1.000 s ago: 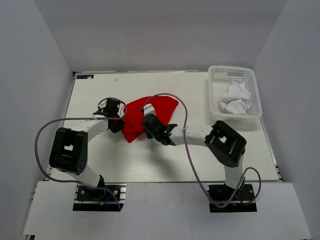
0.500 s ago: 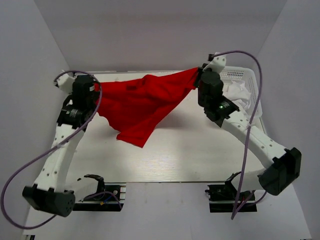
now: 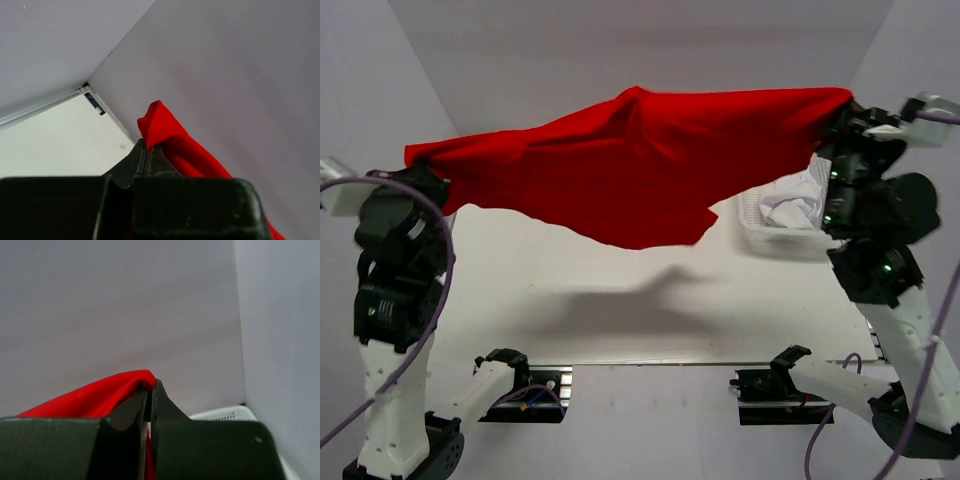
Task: Fold and stack the t-shirts
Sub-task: Flatten out the tshirt
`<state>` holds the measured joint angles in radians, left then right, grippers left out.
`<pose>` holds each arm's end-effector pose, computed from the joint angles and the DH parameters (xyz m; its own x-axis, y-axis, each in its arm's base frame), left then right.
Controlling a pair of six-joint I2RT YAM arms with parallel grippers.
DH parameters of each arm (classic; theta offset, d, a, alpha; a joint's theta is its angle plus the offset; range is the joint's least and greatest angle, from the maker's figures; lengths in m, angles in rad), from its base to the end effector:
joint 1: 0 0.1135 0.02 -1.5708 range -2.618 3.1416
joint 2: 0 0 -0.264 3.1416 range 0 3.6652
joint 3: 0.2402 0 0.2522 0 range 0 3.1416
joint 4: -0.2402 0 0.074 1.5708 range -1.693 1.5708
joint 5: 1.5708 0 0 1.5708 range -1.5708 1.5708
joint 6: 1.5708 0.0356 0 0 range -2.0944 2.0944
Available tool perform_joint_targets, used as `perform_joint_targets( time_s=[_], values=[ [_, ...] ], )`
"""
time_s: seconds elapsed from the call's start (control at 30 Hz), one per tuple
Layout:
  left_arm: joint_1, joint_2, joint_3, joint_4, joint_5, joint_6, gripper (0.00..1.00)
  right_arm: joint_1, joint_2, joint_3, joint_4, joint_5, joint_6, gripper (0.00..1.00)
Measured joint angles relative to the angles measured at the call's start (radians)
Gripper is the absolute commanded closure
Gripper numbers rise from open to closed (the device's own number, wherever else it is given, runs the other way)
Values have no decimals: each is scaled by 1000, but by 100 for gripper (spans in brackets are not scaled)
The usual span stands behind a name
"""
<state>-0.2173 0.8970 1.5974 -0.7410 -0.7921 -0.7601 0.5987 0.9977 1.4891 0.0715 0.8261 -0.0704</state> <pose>0.1059 0.0026 0.5195 0.3455 -0.5718 -0.7441 -0.4209 0.6142 -0.6675 0.1366 0.0615 0.5562 0.4305 0.2360 -0.8712 0.1624 0.9292 0.3319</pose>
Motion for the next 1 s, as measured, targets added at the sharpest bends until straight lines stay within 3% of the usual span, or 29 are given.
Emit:
perform_joint_targets(
  time_s=[0.23,0.43,0.6,0.77,0.8,0.87,0.9,0.97,1.0],
  values=[
    [-1,-140,56,27,61,67,100,2,-94,57,-56,-68,-19,100],
    [-1,-93,146,45,98,114,100,2,-49,72,-125,-77,-11,100],
    [1,69,139,70,67,140,100,-10,67,55,-150,-64,35,100],
    [21,397,112,68,-6,124,99,-82,294,-10,-181,-99,153,100],
    [28,465,106,68,-6,120,92,-101,361,-25,-184,-132,182,100],
    [48,630,87,64,9,116,67,-136,505,-43,-207,-201,229,100],
    [64,733,87,54,21,106,48,-154,595,-39,-220,-244,248,85],
    [95,919,126,13,47,95,36,-178,748,-15,-253,-310,266,67],
    [114,1032,175,-23,57,82,21,-187,836,26,-282,-338,276,61]
  ],
)
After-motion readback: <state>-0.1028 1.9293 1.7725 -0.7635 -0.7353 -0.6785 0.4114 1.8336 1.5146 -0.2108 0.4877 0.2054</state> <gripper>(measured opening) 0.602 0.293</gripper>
